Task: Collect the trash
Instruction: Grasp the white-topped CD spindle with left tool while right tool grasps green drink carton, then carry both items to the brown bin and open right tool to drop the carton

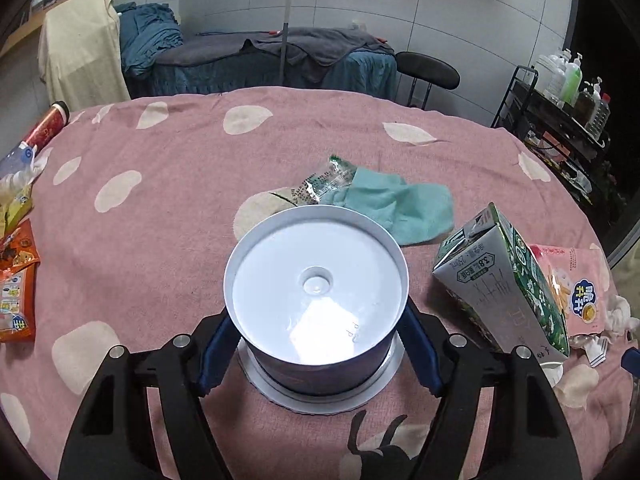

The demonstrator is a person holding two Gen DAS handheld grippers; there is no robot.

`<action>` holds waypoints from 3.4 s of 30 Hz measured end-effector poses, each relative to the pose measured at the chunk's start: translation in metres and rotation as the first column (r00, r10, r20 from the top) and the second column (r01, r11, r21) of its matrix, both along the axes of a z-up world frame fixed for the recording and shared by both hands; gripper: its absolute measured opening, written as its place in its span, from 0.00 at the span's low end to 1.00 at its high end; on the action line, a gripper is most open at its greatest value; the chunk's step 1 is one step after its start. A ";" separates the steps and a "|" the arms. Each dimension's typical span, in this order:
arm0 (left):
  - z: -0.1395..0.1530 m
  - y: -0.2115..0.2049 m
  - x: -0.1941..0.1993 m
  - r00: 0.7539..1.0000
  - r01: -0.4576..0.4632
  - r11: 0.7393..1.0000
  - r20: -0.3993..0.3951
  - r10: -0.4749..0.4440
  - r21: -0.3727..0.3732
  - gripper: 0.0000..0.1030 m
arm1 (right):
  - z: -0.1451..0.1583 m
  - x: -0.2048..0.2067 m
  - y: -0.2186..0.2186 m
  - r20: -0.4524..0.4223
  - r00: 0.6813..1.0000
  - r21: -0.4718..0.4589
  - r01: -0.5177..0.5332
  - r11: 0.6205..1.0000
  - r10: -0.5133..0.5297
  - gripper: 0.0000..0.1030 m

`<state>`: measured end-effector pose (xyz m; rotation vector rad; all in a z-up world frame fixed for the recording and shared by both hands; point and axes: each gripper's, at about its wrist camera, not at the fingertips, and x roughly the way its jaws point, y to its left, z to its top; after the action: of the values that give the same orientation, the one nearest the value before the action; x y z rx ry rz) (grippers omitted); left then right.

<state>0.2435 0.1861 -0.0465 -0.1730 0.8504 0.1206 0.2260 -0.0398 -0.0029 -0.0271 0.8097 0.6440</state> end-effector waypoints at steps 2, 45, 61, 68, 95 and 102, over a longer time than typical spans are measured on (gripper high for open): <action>0.004 0.001 -0.008 1.000 -0.007 1.000 0.016 0.007 -0.009 0.70 | 0.002 0.004 0.007 0.004 1.000 -0.010 -0.018 1.000 0.018 0.92; 0.050 -0.082 -0.147 0.974 0.131 0.991 0.187 -0.125 -0.021 0.70 | 0.021 0.026 0.021 0.026 0.995 0.018 -0.097 0.995 0.097 0.48; 0.059 -0.180 -0.150 0.911 0.364 0.931 0.207 -0.357 0.006 0.70 | 0.025 -0.017 -0.135 0.014 0.977 0.154 0.209 0.966 -0.214 0.48; 0.057 -0.219 -0.144 0.868 0.464 0.886 0.196 -0.456 0.006 0.70 | 0.013 -0.041 -0.210 -0.019 0.921 0.198 0.384 0.902 -0.388 0.48; 0.047 -0.337 -0.127 0.732 0.674 0.738 0.117 -0.672 0.022 0.70 | -0.101 -0.060 -0.388 -0.216 0.572 -0.050 0.803 0.594 -0.791 0.49; 0.042 -0.351 -0.123 0.720 0.690 0.724 0.092 -0.688 0.007 0.70 | -0.119 -0.054 -0.388 -0.222 0.572 -0.117 0.788 0.604 -0.789 0.49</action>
<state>0.1204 -0.1650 -0.0050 0.1253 0.7802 -0.6082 0.1724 -0.4279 -0.1218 0.4139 0.9651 -0.2374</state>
